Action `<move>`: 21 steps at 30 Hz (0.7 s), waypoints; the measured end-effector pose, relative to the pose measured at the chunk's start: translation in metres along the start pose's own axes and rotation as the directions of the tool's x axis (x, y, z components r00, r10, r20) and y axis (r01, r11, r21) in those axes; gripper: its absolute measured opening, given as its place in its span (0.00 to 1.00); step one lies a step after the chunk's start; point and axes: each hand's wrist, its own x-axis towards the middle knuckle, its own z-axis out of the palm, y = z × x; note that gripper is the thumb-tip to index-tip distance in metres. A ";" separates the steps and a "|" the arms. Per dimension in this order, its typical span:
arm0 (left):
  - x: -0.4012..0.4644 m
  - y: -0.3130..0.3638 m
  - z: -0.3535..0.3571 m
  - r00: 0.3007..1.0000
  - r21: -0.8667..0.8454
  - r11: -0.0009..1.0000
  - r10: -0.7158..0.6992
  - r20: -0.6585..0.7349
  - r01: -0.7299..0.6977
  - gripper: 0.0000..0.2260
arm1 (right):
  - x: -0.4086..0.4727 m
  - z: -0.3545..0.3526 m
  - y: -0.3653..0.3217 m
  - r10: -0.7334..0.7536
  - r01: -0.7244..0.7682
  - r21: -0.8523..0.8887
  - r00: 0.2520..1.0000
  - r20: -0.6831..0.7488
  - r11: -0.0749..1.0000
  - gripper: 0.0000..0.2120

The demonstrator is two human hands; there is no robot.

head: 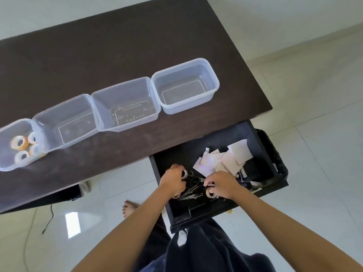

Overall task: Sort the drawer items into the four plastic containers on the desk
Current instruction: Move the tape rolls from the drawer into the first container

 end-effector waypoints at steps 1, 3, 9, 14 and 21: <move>0.002 0.001 0.001 1.000 -0.036 0.999 -0.004 0.019 0.005 0.17 | 0.002 0.001 0.001 -0.031 0.031 -0.053 0.999 0.011 0.998 0.13; 0.006 0.001 0.002 0.998 -0.148 0.988 -0.026 0.057 0.035 0.17 | 0.004 0.003 0.000 -0.077 0.081 -0.169 0.997 0.031 0.982 0.12; 0.005 -0.003 0.001 0.997 -0.361 0.929 -0.069 0.033 0.076 0.22 | 0.009 0.011 0.007 -0.072 0.082 -0.290 0.996 0.044 0.954 0.11; 0.003 -0.003 0.000 1.000 -0.145 0.989 -0.022 -0.022 0.018 0.22 | 0.010 0.007 0.006 -0.064 0.072 0.045 0.984 -0.164 0.996 0.07; 0.012 0.004 -0.016 0.999 0.248 0.969 0.022 -0.029 -0.014 0.18 | 0.034 0.000 -0.019 -0.057 0.091 0.115 0.961 -0.270 0.989 0.09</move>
